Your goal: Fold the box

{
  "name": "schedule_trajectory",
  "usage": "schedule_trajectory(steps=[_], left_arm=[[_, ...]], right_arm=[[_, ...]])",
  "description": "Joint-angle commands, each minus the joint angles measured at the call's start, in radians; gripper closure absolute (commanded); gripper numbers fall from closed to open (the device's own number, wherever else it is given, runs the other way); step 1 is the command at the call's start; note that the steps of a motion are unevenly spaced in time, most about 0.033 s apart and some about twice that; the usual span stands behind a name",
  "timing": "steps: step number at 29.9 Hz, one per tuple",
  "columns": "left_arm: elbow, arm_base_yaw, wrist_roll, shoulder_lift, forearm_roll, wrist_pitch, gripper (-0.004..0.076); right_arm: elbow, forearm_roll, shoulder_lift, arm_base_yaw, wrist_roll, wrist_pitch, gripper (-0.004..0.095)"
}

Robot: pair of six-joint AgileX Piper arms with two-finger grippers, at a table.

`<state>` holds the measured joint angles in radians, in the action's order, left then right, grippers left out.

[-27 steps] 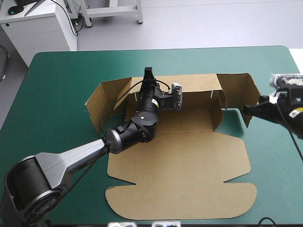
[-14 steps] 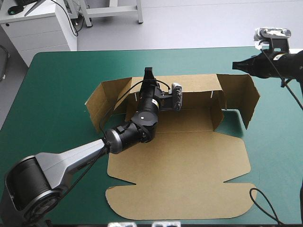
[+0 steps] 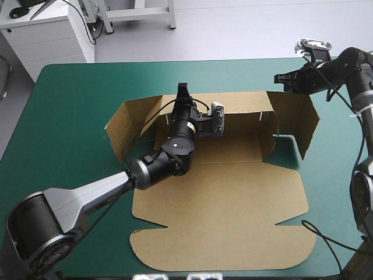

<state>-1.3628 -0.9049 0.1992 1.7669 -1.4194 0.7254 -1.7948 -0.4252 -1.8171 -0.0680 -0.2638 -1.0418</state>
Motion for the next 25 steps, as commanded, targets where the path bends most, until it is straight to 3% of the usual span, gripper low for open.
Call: schedule_trajectory(steps=[1,7,14,25], left_arm=[[-0.024,-0.007,0.026,-0.057,-0.043,0.027,0.0731],[-0.024,-0.007,0.033,-0.057,-0.043,0.033,0.0731],[-0.024,-0.007,0.033,-0.057,-0.043,0.031,0.0731],[-0.024,-0.007,0.022,-0.045,-0.036,0.033,0.0731]], right_arm=[[-0.036,-0.02,0.03,0.0,-0.022,-0.009,0.0908],[-0.032,-0.008,0.03,0.0,-0.063,-0.107,0.0908],[0.041,-0.066,0.074,0.0,-0.114,-0.112,0.0908],[0.376,-0.213,0.248,0.0,-0.335,0.117,0.0908]])
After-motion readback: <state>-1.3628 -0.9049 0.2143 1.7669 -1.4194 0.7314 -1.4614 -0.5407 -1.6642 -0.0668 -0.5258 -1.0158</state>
